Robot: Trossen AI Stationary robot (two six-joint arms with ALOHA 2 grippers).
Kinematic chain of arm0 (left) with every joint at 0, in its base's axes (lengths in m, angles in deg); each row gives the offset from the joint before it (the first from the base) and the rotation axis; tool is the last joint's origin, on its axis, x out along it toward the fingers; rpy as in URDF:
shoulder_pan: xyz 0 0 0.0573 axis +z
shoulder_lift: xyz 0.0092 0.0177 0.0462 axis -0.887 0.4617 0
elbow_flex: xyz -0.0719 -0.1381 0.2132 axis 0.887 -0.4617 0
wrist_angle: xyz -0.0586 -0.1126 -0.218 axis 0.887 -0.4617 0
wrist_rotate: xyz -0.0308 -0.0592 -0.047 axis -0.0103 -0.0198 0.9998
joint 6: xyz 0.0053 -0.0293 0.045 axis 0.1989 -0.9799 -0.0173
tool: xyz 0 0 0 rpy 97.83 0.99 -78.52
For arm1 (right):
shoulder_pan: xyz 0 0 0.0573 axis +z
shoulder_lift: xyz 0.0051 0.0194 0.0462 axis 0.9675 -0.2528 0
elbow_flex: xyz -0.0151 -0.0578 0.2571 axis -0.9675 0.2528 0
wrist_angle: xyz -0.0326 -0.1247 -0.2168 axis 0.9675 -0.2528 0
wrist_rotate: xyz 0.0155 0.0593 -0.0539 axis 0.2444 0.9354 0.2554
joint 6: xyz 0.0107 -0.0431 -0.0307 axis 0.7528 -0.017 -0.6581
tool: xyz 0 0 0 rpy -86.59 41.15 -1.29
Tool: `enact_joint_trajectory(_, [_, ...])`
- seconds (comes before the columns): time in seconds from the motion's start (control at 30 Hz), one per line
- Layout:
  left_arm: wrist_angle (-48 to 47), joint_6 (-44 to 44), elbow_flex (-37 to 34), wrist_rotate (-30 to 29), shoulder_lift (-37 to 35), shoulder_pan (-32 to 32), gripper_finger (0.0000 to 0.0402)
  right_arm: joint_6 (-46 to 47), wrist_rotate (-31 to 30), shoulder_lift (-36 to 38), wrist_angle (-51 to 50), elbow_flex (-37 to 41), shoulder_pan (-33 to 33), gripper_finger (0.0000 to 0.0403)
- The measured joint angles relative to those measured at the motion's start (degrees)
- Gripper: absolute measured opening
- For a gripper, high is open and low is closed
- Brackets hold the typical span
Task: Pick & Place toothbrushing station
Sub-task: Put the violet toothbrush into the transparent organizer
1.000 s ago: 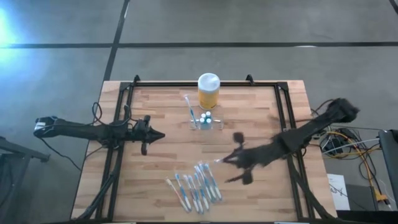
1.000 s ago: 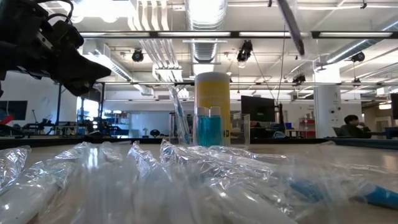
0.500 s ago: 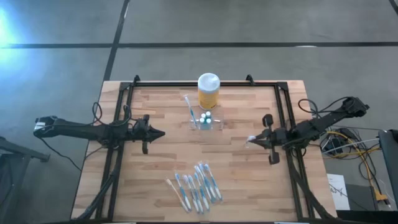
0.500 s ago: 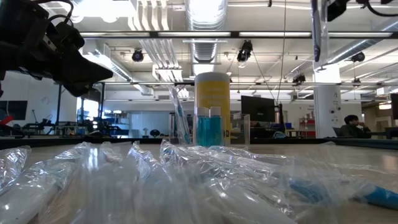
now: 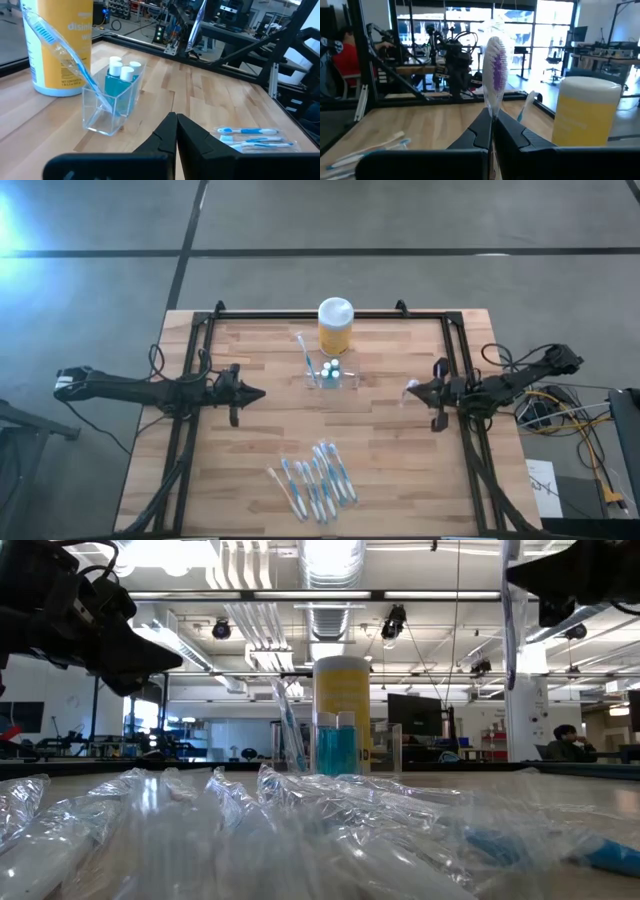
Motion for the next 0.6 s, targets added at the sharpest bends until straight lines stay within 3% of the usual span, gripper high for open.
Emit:
enact_joint_trajectory(0.1, [0.01, 0.22, 0.00, -0.53, 0.00, 0.00, 0.0010, 1.33, -0.01, 1.85, 0.99, 1.18, -0.01, 0.0008])
enact_joint_trajectory(0.27, [0.02, -0.63, 0.00, -1.46, 0.00, 0.00, 0.0011, 1.22, -0.33, -0.14, 11.31, 1.09, -0.74, 0.0008])
enact_joint_trajectory(0.6, [0.06, -2.21, 0.00, -2.57, 0.00, 0.02, 0.0014, -2.70, 0.30, -19.56, 17.07, -10.40, -5.83, 0.0008])
